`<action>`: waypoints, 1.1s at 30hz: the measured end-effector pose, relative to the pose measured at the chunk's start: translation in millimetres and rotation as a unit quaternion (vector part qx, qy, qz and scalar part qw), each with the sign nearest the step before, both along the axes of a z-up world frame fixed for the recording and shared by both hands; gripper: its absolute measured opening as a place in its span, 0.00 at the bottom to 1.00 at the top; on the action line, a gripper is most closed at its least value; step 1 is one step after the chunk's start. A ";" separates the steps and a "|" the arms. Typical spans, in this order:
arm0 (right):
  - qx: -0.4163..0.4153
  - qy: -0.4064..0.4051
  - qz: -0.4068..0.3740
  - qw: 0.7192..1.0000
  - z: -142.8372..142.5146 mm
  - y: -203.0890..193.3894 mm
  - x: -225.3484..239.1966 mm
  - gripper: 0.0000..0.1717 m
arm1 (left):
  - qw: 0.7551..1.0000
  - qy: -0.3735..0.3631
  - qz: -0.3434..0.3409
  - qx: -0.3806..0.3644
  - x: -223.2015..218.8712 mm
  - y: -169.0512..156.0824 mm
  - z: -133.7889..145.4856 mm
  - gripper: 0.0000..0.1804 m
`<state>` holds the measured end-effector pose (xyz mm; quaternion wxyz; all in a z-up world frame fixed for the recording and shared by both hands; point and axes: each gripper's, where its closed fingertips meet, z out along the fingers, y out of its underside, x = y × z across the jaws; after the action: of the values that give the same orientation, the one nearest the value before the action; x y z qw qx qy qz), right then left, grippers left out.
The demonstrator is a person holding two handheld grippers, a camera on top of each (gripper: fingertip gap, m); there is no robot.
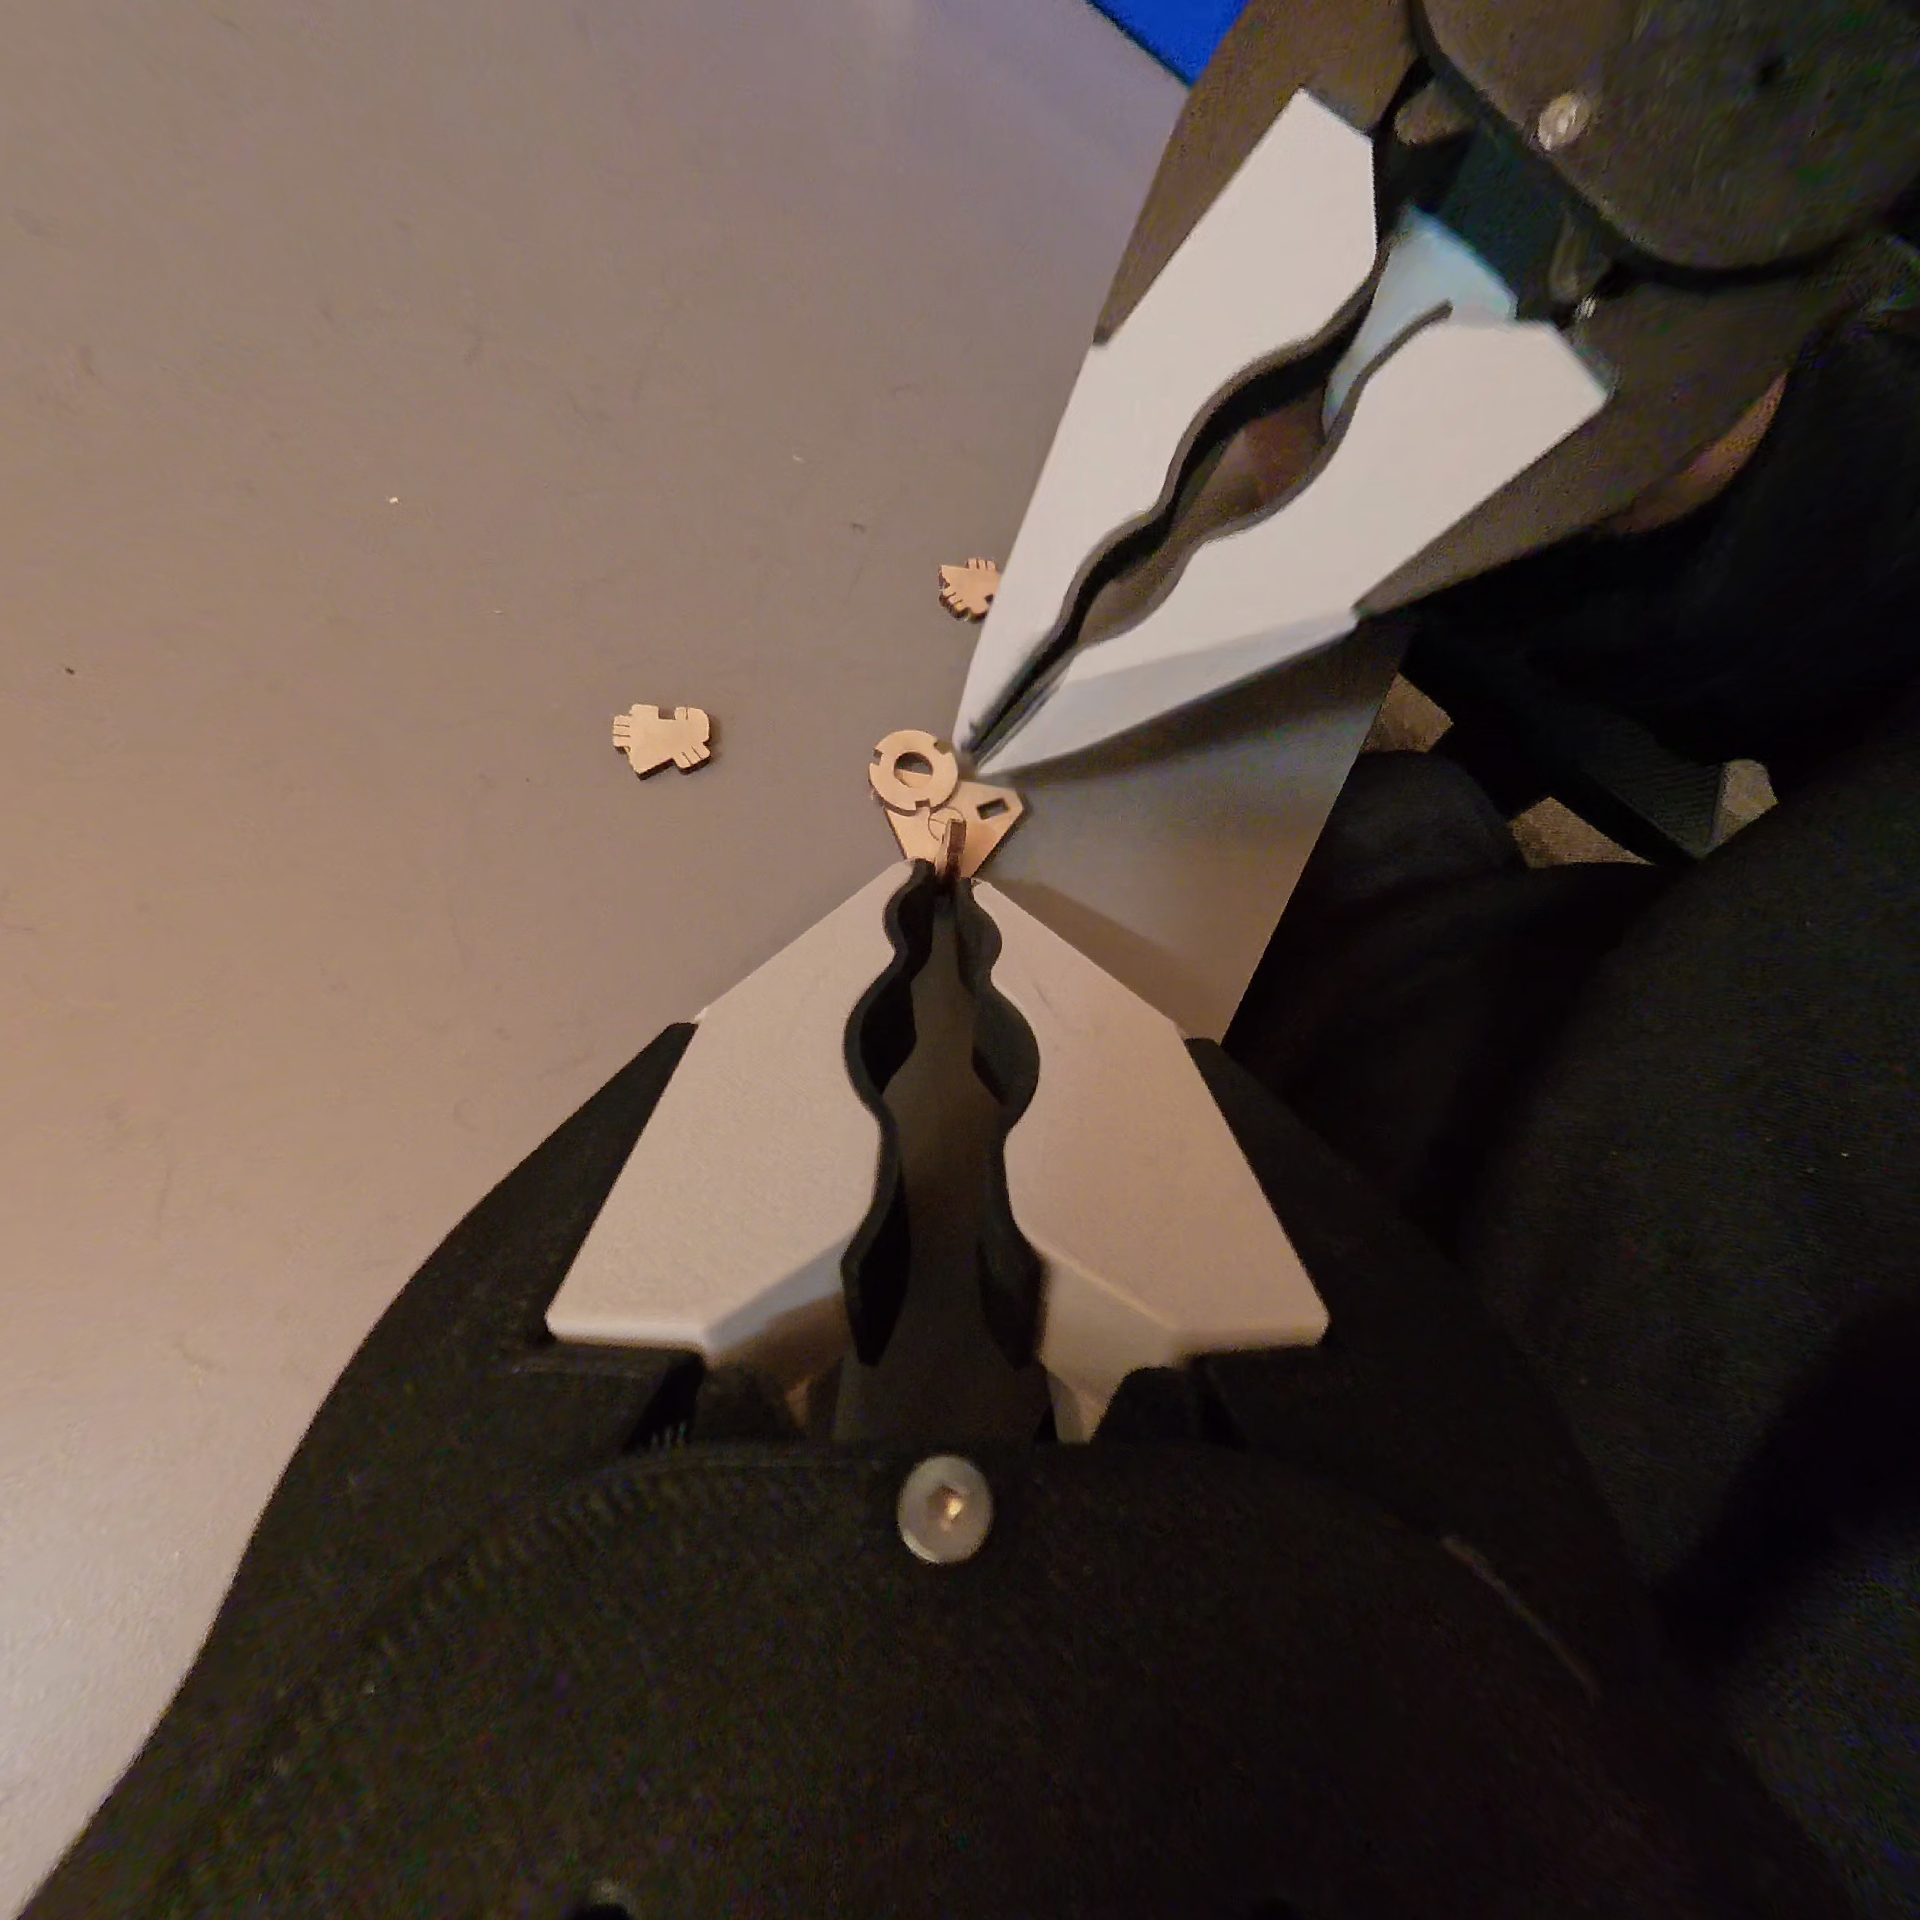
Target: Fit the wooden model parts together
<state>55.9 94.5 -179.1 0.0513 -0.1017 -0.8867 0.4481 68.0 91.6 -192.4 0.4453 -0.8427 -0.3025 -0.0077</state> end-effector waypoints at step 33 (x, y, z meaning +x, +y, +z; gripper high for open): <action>0.037 -0.033 0.239 0.970 -11.1 6.0 10.1 0.08 | 0.996 -0.014 -0.078 -0.032 6.5 5.5 -1.0 0.01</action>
<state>66.0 100.5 -190.2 -0.0826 0.1003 -0.9027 0.4102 74.6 97.1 -193.4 0.4123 -0.8772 -0.2420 -0.0444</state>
